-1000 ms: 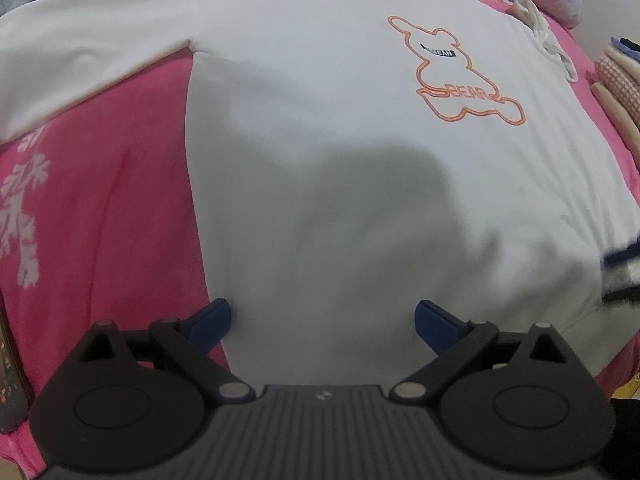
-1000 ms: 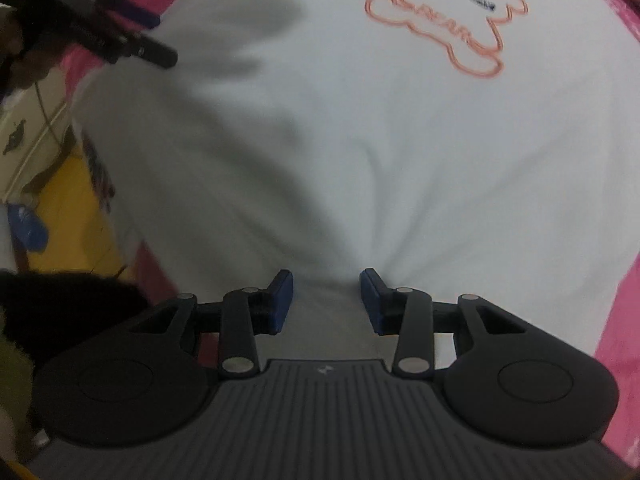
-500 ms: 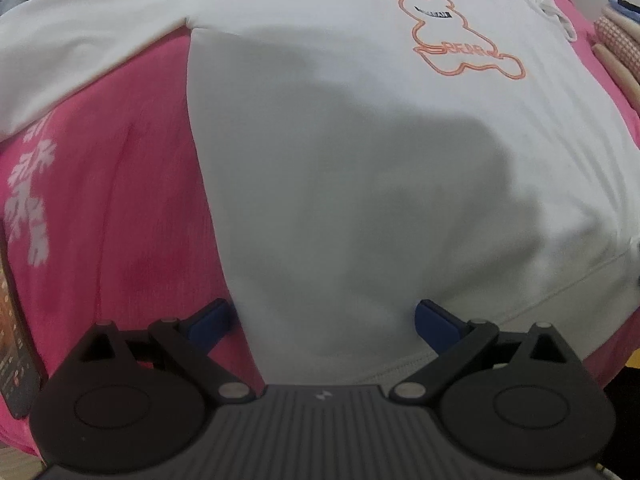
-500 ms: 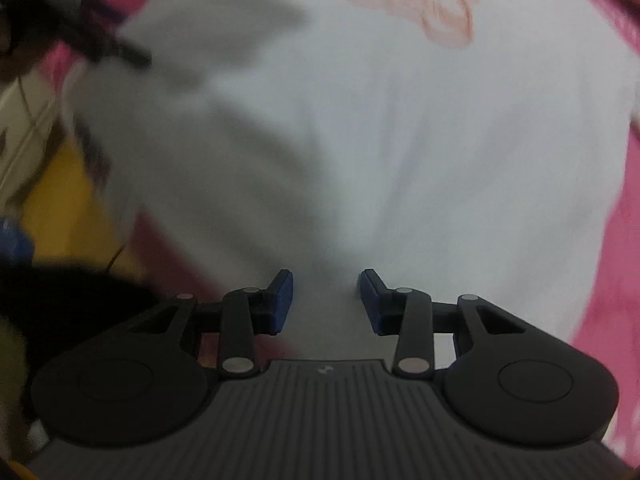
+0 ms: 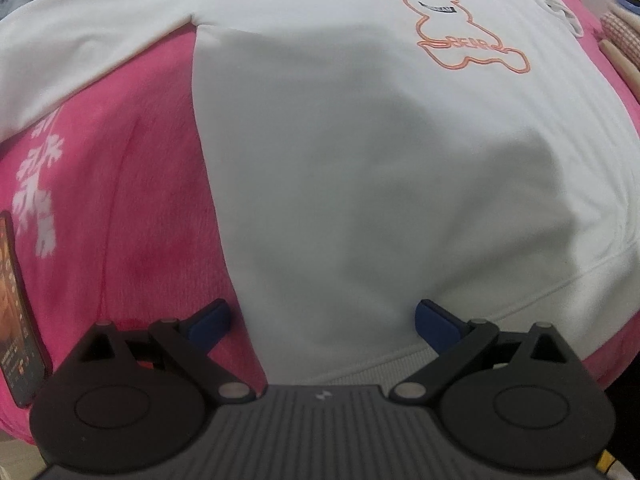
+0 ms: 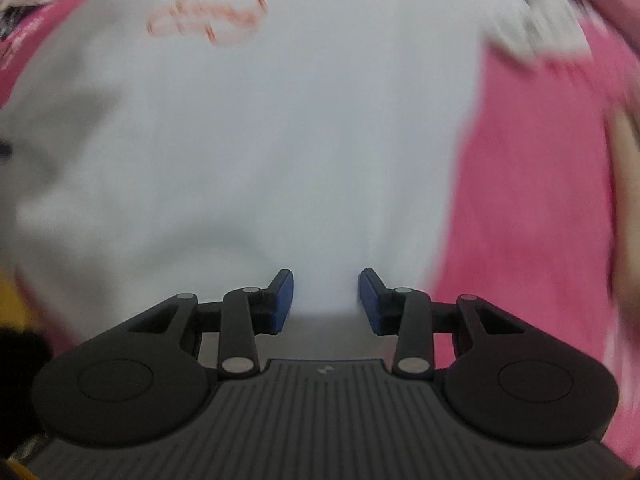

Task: Fold clothes

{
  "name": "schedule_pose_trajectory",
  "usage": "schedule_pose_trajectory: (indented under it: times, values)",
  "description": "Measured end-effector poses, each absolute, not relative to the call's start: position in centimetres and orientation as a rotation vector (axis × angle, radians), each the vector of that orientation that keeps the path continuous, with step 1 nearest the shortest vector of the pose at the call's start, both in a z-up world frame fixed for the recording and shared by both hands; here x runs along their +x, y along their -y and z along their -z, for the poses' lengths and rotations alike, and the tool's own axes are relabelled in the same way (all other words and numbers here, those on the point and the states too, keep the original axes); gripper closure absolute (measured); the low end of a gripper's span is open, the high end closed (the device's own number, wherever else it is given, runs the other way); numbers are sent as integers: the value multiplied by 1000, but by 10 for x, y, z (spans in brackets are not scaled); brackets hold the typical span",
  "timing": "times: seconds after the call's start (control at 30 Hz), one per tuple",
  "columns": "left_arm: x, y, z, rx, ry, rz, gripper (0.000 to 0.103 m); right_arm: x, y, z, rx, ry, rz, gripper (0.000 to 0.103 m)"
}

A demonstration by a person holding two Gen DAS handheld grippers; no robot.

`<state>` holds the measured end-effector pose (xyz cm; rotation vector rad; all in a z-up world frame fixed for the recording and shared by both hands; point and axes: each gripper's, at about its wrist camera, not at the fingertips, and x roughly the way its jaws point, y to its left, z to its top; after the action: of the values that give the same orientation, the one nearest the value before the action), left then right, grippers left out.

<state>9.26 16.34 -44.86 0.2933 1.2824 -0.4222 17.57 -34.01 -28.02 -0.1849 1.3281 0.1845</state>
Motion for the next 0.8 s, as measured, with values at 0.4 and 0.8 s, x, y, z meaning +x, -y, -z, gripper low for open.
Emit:
schedule_pose_trajectory:
  times: [0.4, 0.8]
  values:
    - [99, -160, 440, 307, -1299, 287, 3, 156, 379, 263, -196, -1336, -276, 68]
    - [122, -110, 393, 188, -1117, 158, 3, 189, 415, 220, -131, -1233, -315, 67]
